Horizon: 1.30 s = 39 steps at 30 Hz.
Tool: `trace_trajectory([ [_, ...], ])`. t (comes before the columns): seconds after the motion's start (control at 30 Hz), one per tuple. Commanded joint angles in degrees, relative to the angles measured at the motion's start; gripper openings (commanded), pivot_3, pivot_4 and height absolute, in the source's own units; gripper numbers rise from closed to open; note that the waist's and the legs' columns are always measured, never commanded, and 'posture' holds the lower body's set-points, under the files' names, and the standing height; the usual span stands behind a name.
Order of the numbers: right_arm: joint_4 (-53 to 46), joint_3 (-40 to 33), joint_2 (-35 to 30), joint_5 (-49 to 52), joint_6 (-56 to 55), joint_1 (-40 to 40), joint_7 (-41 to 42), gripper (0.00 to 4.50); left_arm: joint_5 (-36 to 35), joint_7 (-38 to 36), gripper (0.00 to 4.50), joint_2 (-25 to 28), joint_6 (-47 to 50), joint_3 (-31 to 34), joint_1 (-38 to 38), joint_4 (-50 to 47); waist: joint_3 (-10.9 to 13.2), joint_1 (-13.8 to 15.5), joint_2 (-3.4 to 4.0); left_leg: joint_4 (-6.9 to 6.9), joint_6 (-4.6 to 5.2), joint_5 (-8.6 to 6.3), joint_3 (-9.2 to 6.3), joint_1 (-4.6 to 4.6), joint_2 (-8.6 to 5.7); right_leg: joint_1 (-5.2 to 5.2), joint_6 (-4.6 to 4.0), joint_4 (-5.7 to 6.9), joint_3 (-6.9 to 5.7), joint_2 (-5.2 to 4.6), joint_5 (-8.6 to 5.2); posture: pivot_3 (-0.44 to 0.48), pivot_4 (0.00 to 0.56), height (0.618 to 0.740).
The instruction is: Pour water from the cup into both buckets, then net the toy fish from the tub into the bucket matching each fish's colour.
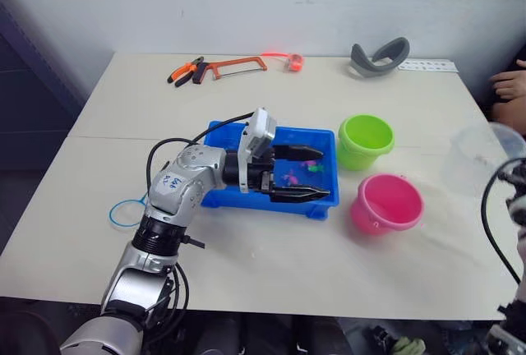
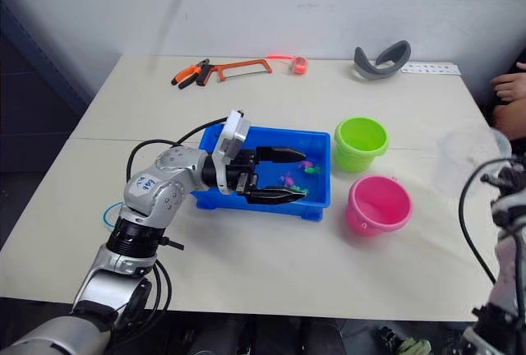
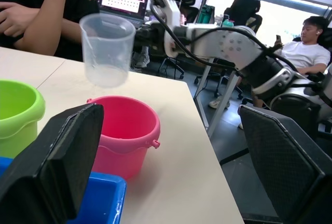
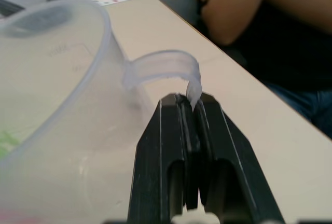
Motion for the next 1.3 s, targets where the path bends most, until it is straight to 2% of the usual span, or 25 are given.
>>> trace_trajectory([
  [0.03,-6.53,-4.36,4.03,4.02,1.48,5.86,-1.86,0.03,-0.58,-1.93,4.5,-0.12,-1.36,-0.61,-0.44,-1.12,0.0,-0.07,0.01,-0.01,0.0,0.0,0.01,0.0,0.0,0.0,0.0,-0.01,0.04,0.02,0.0,0.0,0.15,0.74],
  [0.27,-5.47,-3.44,9.26,6.81,-2.14,9.3,-3.49,0.03,-0.3,-4.07,4.5,-0.52,-2.18,-1.62,-1.32,-0.63,-0.02,-1.03,0.03,-0.26,0.01,0.05,0.46,0.4,0.0,-0.05,0.05,0.02,0.63,0.1,0.03,0.0,0.15,0.74],
  [0.43,-1.77,-4.18,9.35,9.5,-4.84,8.19,-4.15,0.03,-0.05,-4.4,4.5,-0.65,-2.74,-1.66,-1.67,0.06,-0.02,-1.43,0.04,-0.31,0.0,0.05,0.5,0.45,0.01,-0.04,0.05,0.04,0.73,0.08,0.03,0.0,0.15,0.74],
  [0.57,-0.39,-1.55,8.68,8.38,-6.89,10.53,-3.05,0.03,0.1,-4.43,4.5,-0.71,-3.02,-1.75,-1.65,0.07,-0.02,-1.22,0.04,-0.32,0.0,0.06,0.48,0.45,0.01,-0.04,0.05,0.04,0.73,0.04,0.03,0.0,0.15,0.74],
  [0.67,-0.75,-0.65,9.23,8.07,-8.16,12.54,-3.36,1.0,0.13,-4.33,4.5,-0.75,-3.12,-1.78,-1.68,0.1,-0.03,-1.29,0.04,-0.32,0.02,0.06,0.5,0.45,0.01,-0.04,0.05,0.04,0.74,0.0,0.03,0.0,0.15,0.74],
  [0.87,-7.34,-1.61,10.81,10.32,-7.68,19.55,-5.05,4.1,0.4,-4.39,4.5,-0.72,-3.58,-1.81,-1.45,0.39,-0.03,-1.25,0.05,-0.35,0.02,0.06,0.49,0.45,0.02,-0.05,0.05,0.03,0.76,-0.1,0.03,0.0,0.15,0.74],
  [0.9,-9.92,-2.01,11.18,11.1,-7.03,21.53,-5.42,4.47,0.48,-4.42,4.5,-0.69,-3.74,-1.86,-1.33,0.44,-0.03,-1.26,0.06,-0.36,0.02,0.05,0.48,0.45,0.02,-0.05,0.05,0.02,0.76,-0.1,0.03,0.0,0.15,0.74],
  [1.0,-16.24,-3.55,11.28,13.89,-5.66,26.57,-6.26,4.47,0.73,-4.39,4.5,-0.4,-3.89,-2.05,-0.93,0.33,-0.03,-1.25,0.06,-0.36,0.02,0.05,0.49,0.45,0.02,-0.04,0.05,-0.02,0.78,-0.13,0.03,0.0,0.15,0.74],
  [1.07,-19.93,-4.73,9.08,15.64,-5.36,30.18,-4.42,4.47,0.78,-3.78,4.5,-0.3,-3.68,-1.79,-0.62,0.2,-0.03,-1.24,0.06,-0.36,0.02,0.05,0.5,0.46,0.02,-0.04,0.05,-0.05,0.79,-0.14,0.03,0.0,0.15,0.74],
  [1.17,-23.11,-7.07,2.48,22.86,-4.62,32.81,1.64,4.47,0.49,-2.13,4.5,-0.34,-2.59,-1.11,-0.16,-0.11,-0.03,-1.29,0.05,-0.36,0.08,0.01,0.55,0.49,0.02,-0.03,0.05,-0.1,0.86,-0.14,0.03,0.0,0.15,0.74],
  [1.3,-22.69,-6.93,-7.86,29.53,-4.02,31.46,8.95,4.47,-0.21,-0.72,4.5,-0.3,-1.73,-0.27,0.02,-0.31,0.02,-1.6,-0.04,-0.4,0.14,-0.03,0.66,0.7,0.04,0.07,0.06,-0.1,0.99,-0.11,0.04,0.0,0.15,0.74],
])
